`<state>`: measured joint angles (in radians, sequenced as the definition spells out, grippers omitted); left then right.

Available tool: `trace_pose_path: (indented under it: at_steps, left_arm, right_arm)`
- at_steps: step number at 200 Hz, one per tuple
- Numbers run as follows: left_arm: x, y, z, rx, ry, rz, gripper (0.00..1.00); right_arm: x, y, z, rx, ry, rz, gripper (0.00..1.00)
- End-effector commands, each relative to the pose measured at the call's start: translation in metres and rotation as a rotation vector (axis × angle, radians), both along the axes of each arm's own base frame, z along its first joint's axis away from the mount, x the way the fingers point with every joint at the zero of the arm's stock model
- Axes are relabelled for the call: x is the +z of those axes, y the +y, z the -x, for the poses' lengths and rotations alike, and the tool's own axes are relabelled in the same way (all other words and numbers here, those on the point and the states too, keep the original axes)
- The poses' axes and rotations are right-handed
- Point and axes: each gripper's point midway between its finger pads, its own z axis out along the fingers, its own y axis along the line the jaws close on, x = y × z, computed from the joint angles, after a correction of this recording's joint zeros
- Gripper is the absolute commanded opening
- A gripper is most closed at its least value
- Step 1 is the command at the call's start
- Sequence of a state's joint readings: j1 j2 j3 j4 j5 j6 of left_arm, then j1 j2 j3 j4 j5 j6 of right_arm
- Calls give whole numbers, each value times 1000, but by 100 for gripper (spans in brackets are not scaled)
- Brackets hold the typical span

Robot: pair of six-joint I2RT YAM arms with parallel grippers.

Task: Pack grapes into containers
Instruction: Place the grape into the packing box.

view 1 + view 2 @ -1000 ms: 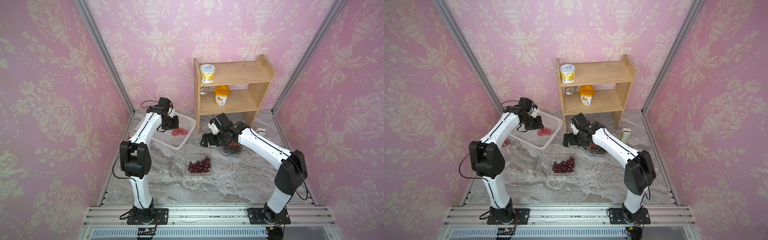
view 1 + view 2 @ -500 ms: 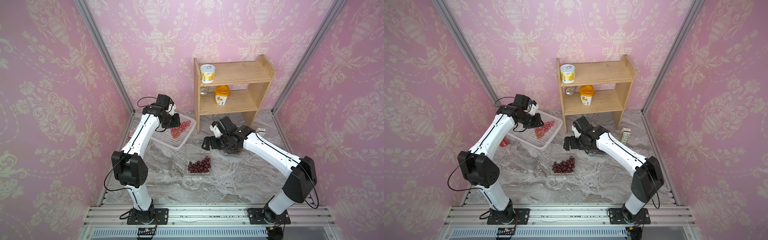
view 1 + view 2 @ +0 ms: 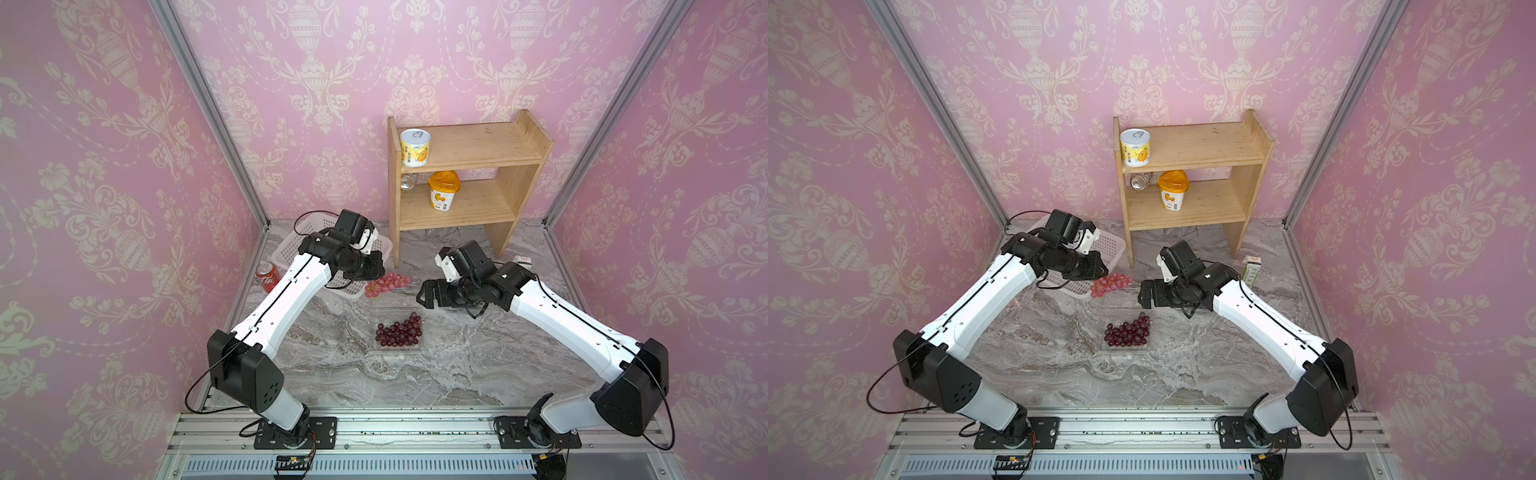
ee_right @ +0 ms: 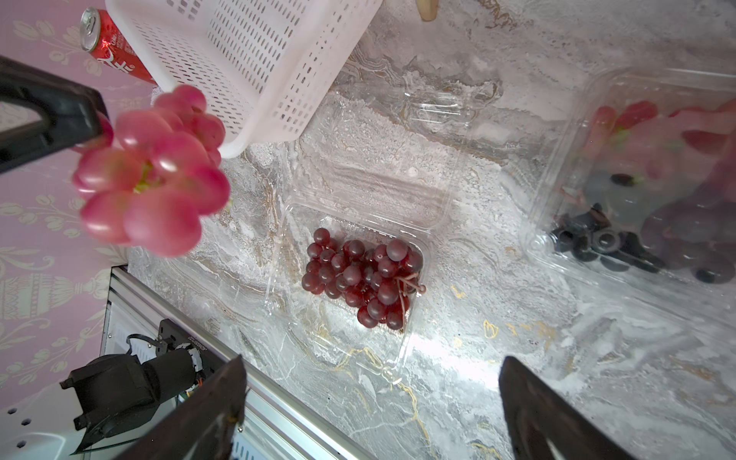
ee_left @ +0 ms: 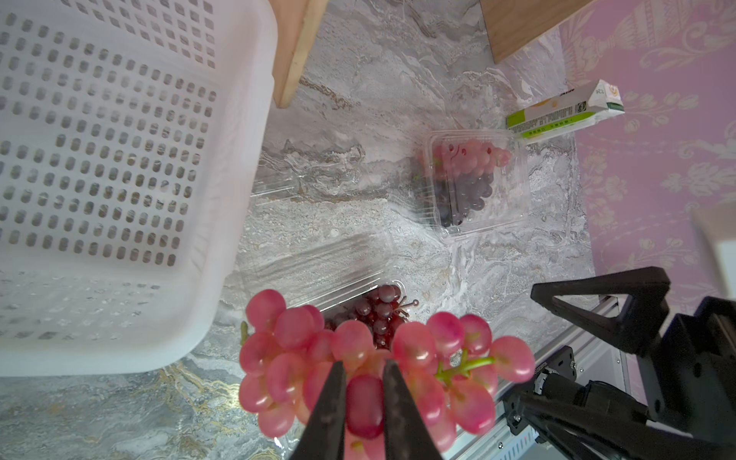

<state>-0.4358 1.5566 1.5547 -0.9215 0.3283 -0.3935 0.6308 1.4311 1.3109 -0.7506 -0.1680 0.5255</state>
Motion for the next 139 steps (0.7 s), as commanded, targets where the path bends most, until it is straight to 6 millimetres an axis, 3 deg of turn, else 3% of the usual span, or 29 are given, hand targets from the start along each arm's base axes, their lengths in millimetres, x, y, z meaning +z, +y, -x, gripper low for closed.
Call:
trace_pose_path:
  at_steps: [1,59,62,74,139]
  left_arm:
    - [-2,-4,10,28,-8,10,20]
    - [-33,-22,35,16,33,12,20]
    - [-34,-23,36,16,35,14,20]
    - [-39,-25,40,18,41,16,20]
    - [-74,-23,51,48,84,-9,20]
  right_arm:
    - [-5,-14,11,-32,15,26,100]
    - [-15,-22,22,-47,26,19,100]
    - [-27,-25,27,-45,50,36,100]
    - [-31,-27,29,-46,56,40,100]
    - [-42,-23,30,-34,78,34,100]
